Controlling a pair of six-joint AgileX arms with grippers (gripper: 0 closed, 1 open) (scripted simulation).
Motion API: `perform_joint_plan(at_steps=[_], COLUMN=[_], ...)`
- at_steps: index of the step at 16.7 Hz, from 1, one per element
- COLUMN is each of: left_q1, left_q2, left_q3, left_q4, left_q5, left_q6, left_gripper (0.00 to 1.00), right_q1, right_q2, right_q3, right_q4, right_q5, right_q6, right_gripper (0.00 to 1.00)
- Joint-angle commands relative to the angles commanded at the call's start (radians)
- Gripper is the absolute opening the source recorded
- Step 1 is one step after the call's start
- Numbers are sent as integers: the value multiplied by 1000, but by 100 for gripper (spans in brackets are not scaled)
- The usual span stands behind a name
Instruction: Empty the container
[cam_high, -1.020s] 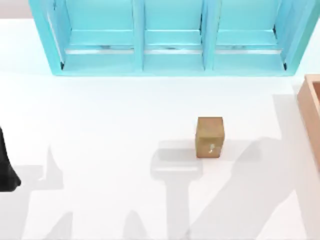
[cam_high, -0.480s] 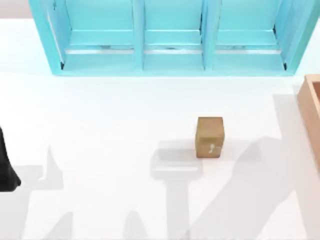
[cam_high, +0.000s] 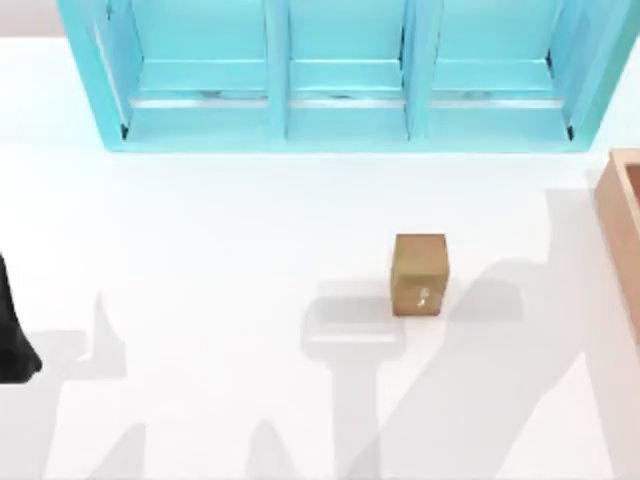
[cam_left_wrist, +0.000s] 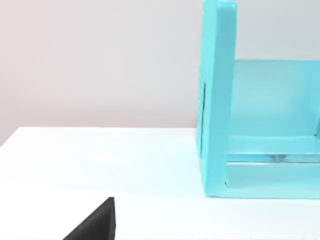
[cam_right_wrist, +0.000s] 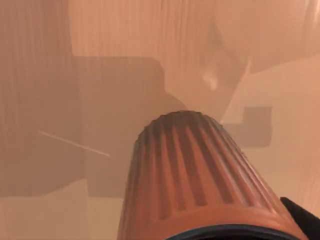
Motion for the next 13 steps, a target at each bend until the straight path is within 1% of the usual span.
perform_joint_plan(at_steps=[5, 7, 10, 13], left_q1=[0, 0, 0, 0], left_q2=[0, 0, 0, 0], left_q3=[0, 0, 0, 0], left_q4=[0, 0, 0, 0], left_q5=[0, 0, 0, 0], left_q6=[0, 0, 0, 0], left_gripper=[100, 100, 100, 100], right_q1=[-7, -7, -8, -8], right_q2=[0, -26, -60, -67], right_q3=[234, 298, 335, 337], right_q4=[-204, -289, -375, -385], right_q5=[7, 13, 23, 25], right_q6=[20, 30, 31, 30], right_gripper=[0, 0, 0, 0])
